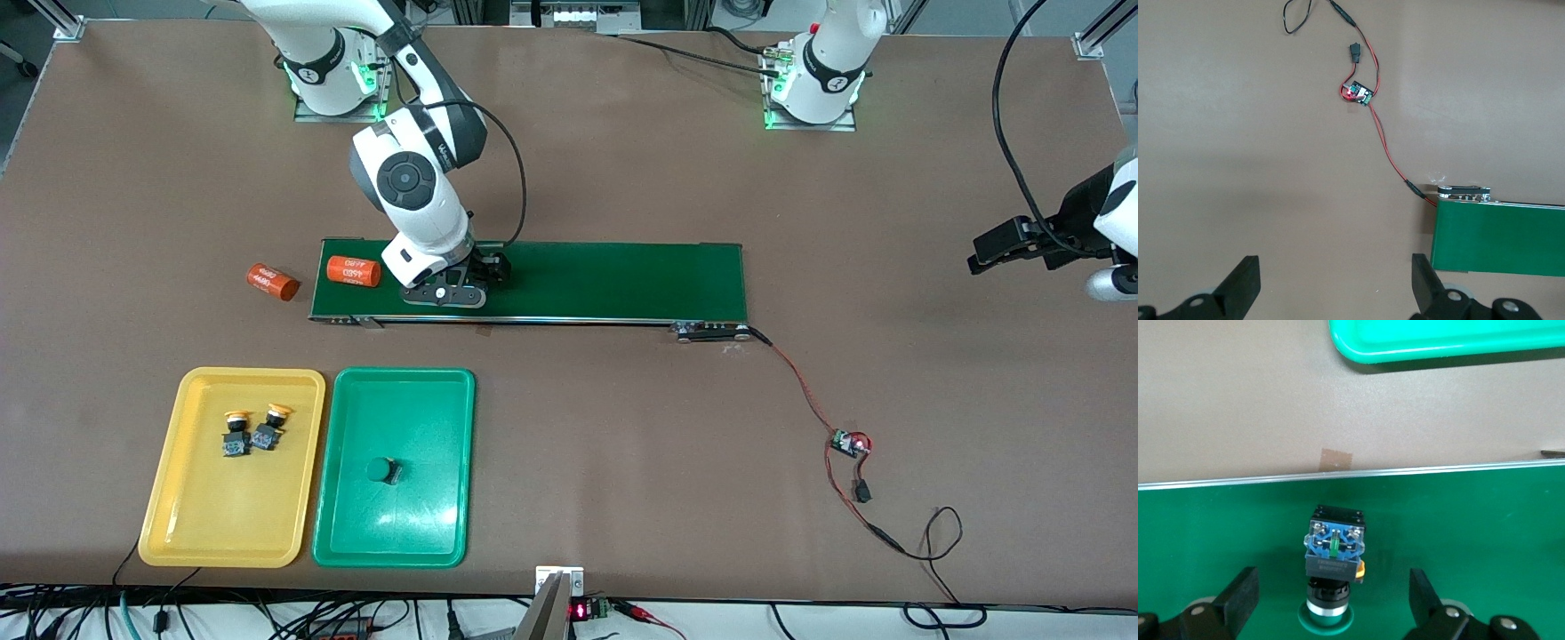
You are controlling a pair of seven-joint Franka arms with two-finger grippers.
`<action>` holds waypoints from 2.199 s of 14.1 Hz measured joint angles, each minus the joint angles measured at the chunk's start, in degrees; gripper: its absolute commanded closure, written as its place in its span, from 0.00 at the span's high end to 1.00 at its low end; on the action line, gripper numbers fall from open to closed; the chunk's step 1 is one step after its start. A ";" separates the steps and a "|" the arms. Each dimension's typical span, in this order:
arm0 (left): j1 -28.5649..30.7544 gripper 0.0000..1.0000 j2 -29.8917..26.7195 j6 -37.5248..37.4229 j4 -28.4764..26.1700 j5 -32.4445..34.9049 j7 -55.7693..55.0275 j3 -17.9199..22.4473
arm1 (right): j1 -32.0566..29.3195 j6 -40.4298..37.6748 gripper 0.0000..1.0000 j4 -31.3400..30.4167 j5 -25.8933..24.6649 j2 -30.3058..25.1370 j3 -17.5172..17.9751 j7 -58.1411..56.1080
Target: Sort buttons by color to trays
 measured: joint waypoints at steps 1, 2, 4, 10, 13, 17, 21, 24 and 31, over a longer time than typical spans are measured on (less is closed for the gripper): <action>0.00 1.00 0.00 0.00 0.00 0.00 0.00 0.00 | 0.00 -0.03 0.87 0.00 0.00 0.33 0.00 -0.02; 0.00 1.00 0.00 0.00 0.00 0.00 0.00 0.00 | 0.00 -0.03 0.83 0.01 0.00 0.66 0.00 -0.23; 0.00 1.00 0.00 0.00 0.00 0.00 0.00 0.00 | 0.00 -0.06 0.75 0.01 0.00 1.19 0.00 -1.37; 0.00 1.00 0.00 0.00 0.00 0.00 0.00 0.00 | -0.11 -0.11 0.25 0.03 0.00 2.12 -0.04 -4.17; 0.00 1.00 0.00 0.00 0.00 0.00 0.00 0.00 | -0.31 -0.20 0.13 0.30 0.02 2.11 -0.09 -4.64; 0.00 1.00 0.00 0.00 0.00 0.00 0.00 0.00 | -1.80 -4.21 0.11 5.28 -0.01 1.89 -0.63 -5.14; 0.00 1.00 0.00 0.00 0.00 0.00 0.00 0.01 | -7.39 -9.91 0.12 15.01 -0.18 1.99 -0.96 -13.05; 0.00 1.00 0.00 0.00 0.00 0.00 0.00 0.01 | -12.04 -10.12 0.13 19.16 -2.38 4.27 -1.11 -20.34; 0.00 1.00 0.00 0.00 -0.01 0.00 0.00 0.01 | -14.39 1.19 0.17 31.73 -4.12 20.18 -1.12 -23.09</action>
